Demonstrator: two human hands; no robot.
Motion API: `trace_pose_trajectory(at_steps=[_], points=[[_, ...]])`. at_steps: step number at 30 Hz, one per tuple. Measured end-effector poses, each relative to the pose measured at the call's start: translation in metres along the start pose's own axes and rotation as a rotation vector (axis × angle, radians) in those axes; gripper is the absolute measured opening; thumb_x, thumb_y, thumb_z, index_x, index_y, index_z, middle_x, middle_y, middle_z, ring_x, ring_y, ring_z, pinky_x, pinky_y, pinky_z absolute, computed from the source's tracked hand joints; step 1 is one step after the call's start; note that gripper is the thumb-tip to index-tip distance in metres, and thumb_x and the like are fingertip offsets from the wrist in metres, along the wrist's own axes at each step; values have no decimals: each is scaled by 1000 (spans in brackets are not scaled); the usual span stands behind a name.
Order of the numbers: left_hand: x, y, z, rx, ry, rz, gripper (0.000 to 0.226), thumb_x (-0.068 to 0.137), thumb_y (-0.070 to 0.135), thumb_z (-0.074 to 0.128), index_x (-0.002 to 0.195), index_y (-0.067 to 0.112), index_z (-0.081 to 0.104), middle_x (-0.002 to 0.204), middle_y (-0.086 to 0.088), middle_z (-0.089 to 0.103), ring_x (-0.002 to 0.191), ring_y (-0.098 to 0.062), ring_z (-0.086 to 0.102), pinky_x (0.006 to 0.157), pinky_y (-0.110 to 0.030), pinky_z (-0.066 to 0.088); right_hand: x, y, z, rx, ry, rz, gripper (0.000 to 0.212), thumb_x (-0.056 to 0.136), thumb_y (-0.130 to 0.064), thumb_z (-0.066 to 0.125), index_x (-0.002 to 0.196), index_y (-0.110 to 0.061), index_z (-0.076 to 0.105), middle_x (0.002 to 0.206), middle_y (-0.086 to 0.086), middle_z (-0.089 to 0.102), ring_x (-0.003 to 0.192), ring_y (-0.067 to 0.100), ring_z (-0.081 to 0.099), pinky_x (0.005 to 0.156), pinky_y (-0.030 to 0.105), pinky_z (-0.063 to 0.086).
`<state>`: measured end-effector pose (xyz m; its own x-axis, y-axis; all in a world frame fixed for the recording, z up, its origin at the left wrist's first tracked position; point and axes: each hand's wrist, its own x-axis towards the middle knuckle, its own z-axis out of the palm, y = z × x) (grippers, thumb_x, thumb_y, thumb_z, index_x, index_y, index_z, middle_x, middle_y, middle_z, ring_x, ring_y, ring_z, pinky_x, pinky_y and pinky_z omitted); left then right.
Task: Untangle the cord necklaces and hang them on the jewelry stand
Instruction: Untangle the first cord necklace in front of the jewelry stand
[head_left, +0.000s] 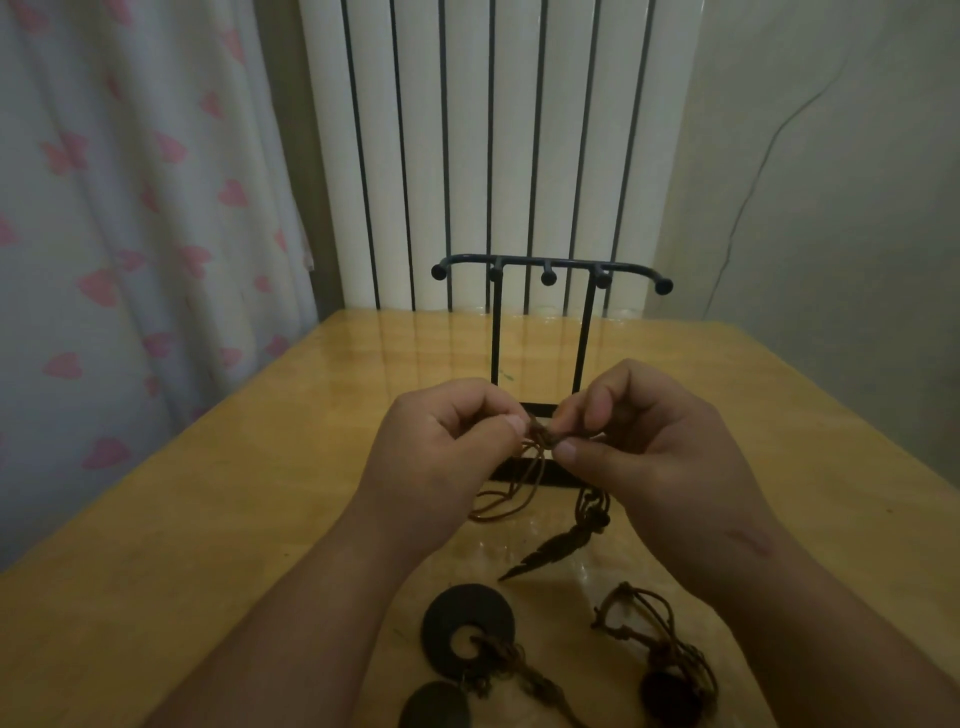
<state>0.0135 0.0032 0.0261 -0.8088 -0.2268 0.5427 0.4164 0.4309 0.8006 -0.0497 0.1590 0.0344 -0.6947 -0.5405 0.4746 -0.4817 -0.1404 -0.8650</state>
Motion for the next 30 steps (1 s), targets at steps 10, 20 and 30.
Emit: trace_pose_trajectory(at_steps=[10,20,30], points=[[0,-6,-4,58,-48,23,19,79,38,64,83,23,75,75,1,71,71,-10,65,65,-17,53,0,1,0,-128,-3,6,23,79,11,65,80,-11,57,82,-5,70,82,9,67,74,19,55],[2,-4,-3,146,-89,-42,22,87,14,64,70,28,68,67,13,64,64,-2,59,59,-11,46,0,1,-1,-130,-8,1,23,78,13,63,76,-8,53,82,-1,69,83,16,67,80,30,58],[1,-5,-6,53,-103,54,12,77,37,59,72,31,68,65,9,63,61,-3,57,58,-12,44,1,5,-2,-120,-4,-26,24,77,14,66,69,-7,56,82,2,71,82,15,68,76,27,58]])
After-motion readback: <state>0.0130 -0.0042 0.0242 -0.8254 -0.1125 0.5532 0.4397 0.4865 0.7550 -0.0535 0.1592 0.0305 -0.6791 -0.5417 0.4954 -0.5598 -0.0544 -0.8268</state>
